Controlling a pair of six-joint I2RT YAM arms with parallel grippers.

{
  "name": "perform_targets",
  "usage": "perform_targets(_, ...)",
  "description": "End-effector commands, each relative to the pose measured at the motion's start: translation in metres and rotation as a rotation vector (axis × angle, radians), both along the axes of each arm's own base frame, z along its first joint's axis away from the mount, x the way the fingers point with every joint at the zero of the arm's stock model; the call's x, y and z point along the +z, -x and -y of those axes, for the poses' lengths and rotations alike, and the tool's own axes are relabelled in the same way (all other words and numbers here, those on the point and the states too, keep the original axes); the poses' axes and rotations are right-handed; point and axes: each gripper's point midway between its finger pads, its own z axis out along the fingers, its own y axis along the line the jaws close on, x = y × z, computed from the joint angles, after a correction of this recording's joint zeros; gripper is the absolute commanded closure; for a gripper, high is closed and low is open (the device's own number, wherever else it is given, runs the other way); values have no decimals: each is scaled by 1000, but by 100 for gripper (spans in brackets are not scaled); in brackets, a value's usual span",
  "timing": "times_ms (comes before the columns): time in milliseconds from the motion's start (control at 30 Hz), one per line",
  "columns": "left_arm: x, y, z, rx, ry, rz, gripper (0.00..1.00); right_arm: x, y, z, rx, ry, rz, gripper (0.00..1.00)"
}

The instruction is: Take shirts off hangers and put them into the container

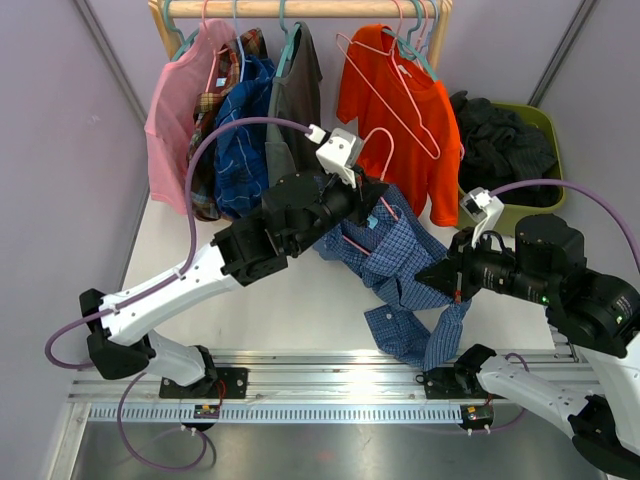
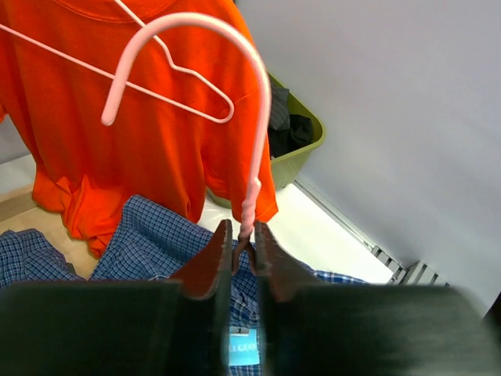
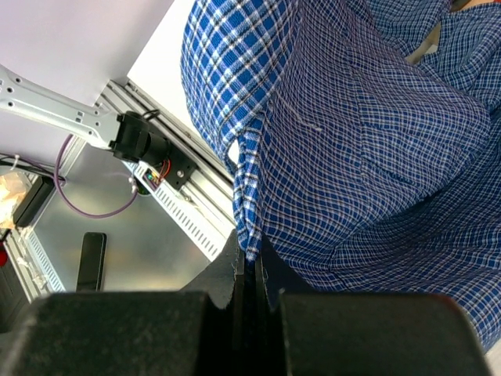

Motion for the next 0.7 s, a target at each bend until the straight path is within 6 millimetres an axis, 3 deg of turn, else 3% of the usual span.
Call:
perform_targets(0,24,4,5,-10,49,35,100,19,-2,-7,29,-53,59,100)
perform_targets(233,27,0,5,13,42,50,100,13,2,1,14,-27,53,100)
perform_targets(267,28,-3,3,27,36,60,100,13,3,1,16,-26,52,86)
perform_targets(300,27,-4,3,35,29,63,100,11,5,3,14,-22,46,61)
perform_targets(367,32,-11,-5,85,10,82,100,14,6,7,7,-22,62,47)
perform_targets(467,39,-18,-16,146,-18,114,100,18,12,12,9,-29,79,8)
perform_targets(500,41,-20,-18,161,-22,122,100,19,14,13,15,-32,86,1)
perform_targets(567,41,-24,-20,181,-43,133,100,19,20,11,44,-38,87,1)
perform_targets(667,60,-28,-28,220,-45,165,100,13,21,14,43,-20,74,0)
